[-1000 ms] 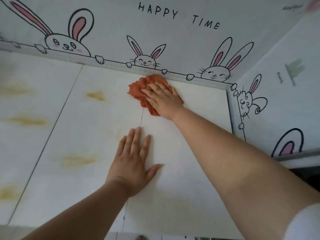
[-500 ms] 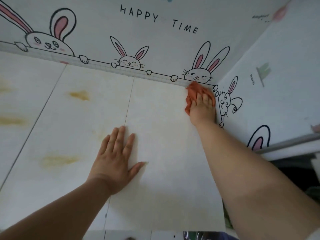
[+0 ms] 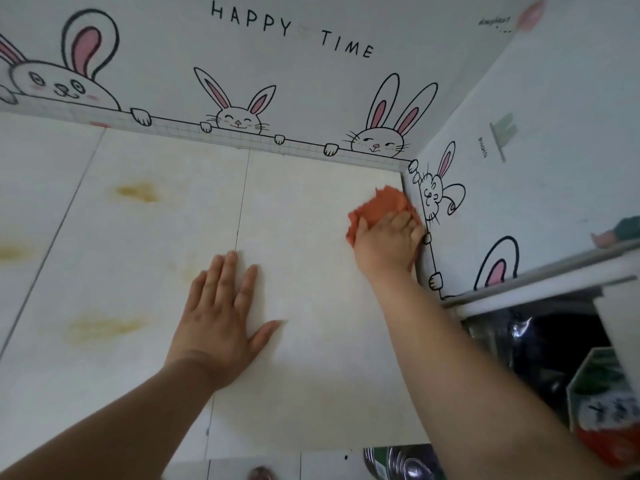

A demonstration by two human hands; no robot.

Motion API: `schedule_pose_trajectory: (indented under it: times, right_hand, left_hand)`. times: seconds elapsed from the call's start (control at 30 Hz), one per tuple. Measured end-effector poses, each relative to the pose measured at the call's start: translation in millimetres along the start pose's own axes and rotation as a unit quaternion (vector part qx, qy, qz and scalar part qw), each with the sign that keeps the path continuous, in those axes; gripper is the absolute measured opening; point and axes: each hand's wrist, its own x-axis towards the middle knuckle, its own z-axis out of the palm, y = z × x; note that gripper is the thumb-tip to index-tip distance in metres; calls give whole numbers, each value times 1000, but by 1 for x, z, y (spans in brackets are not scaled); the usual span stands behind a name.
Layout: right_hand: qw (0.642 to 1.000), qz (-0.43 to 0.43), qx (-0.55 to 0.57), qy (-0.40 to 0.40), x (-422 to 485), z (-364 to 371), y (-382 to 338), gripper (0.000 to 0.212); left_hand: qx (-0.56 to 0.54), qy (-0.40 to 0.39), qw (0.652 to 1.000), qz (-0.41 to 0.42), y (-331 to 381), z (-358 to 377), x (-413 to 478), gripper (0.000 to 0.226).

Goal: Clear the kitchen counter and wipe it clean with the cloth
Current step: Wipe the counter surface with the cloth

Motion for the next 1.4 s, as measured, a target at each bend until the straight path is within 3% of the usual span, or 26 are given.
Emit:
schedule_pose_trajectory:
  times: [0.2, 0.5, 0.63, 0.77, 0.83, 0.93, 1.03, 1.13, 1.23, 1.33, 1.4]
  right_hand:
    - [998, 30, 58, 7, 78, -14, -40, 76]
    - [988, 70, 128, -47, 71, -28, -86, 84]
    - [992, -27, 122, -28, 32, -27, -155, 81]
    - [963, -246, 115, 7, -9, -31, -213, 62]
    - [933, -347, 98, -10, -9, -33, -214, 55]
    - [908, -412, 72, -22, 12, -29, -178, 53]
    - [933, -351, 77, -16, 32, -20, -120, 52]
    - [980, -169, 103, -30, 36, -8, -50, 57]
    - [993, -34, 110, -20, 29, 1, 1, 61]
    - [992, -20, 113, -50, 22, -5, -11, 60]
    - [989, -83, 111, -53, 4, -9, -38, 57]
  left_hand:
    - [-8, 9, 1000, 4, 0, 3, -1, 87]
    - [-7, 5, 1000, 8, 0, 1, 1, 86]
    - [-17, 16, 1000, 13, 0, 0, 0, 85]
    - [-25, 23, 999, 21, -2, 1, -1, 85]
    - [-24, 27, 999, 20, -3, 2, -1, 85]
    - [-22, 29, 999, 10, -2, 4, -2, 84]
    - [-23, 27, 999, 6, -2, 3, -1, 84]
    - [-35, 24, 999, 6, -2, 4, -3, 86]
    - [-48, 21, 999, 5, -2, 2, -2, 87]
    - [-51, 15, 999, 7, -3, 2, -2, 88]
    - [-47, 13, 999, 8, -3, 2, -2, 87]
